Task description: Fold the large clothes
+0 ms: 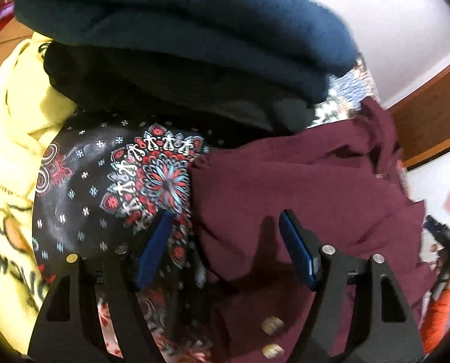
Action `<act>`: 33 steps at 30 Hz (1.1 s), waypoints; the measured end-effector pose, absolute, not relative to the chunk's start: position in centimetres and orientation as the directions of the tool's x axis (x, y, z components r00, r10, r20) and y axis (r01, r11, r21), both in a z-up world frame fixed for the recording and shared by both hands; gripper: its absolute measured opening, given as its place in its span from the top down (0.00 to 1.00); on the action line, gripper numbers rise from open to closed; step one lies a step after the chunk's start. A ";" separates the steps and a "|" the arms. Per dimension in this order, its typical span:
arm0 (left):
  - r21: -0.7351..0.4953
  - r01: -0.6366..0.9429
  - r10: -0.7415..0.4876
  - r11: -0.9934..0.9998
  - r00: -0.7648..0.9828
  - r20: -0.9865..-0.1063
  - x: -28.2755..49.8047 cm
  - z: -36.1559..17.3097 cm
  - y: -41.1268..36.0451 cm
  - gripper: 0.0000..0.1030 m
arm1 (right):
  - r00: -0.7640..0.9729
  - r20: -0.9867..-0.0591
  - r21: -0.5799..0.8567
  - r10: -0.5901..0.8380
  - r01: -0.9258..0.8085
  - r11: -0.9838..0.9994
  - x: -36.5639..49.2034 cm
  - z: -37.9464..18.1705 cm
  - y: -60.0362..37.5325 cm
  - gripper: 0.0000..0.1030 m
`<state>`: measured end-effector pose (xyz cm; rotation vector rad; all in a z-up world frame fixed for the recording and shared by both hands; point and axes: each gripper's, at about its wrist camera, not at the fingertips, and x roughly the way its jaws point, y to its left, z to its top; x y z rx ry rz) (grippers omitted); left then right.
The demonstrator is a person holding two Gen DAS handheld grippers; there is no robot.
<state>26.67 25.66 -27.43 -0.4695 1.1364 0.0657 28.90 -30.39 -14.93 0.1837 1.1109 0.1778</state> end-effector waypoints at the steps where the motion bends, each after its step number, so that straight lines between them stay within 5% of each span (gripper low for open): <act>1: -0.307 -0.281 -0.169 0.909 0.425 -0.889 26.9 -27.8 25.6 0.30 | 0.425 -0.874 0.242 0.238 -0.045 0.969 29.2 -15.2 -30.6 0.28; 9: -0.242 -0.256 -0.097 0.936 0.472 -0.876 28.4 -28.2 24.9 0.28 | 0.377 -0.878 0.295 0.294 -0.057 0.954 31.8 -17.6 -30.2 0.29; 11: -0.206 -0.242 -0.067 0.948 0.481 -0.874 28.7 -28.0 24.3 0.30 | 0.385 -0.873 0.295 0.299 -0.071 0.953 32.2 -17.5 -30.0 0.42; 15: -0.108 -0.237 0.016 0.965 0.468 -0.884 29.1 -27.5 22.9 0.64 | 0.402 -0.879 0.238 0.255 -0.094 0.967 32.4 -17.4 -28.7 0.63; 19: -0.037 -0.239 0.084 0.970 0.477 -0.875 28.6 -26.0 22.0 0.85 | 0.460 -0.854 0.207 0.243 -0.128 0.970 31.1 -15.7 -28.4 0.82; 20: -0.047 -0.217 0.066 0.975 0.486 -0.872 28.4 -25.6 21.7 0.99 | 0.472 -0.847 0.208 0.246 -0.133 0.969 31.0 -15.3 -28.4 0.85; 24: 0.041 -0.155 0.116 0.987 0.518 -0.848 28.0 -22.4 18.8 0.99 | 0.536 -0.813 0.169 0.228 -0.156 0.973 29.8 -12.7 -28.2 0.88; 33: 0.012 -0.145 0.099 0.989 0.611 -0.785 27.7 -15.9 16.4 0.99 | 0.630 -0.743 0.139 0.224 -0.181 0.974 28.9 -8.1 -27.9 0.89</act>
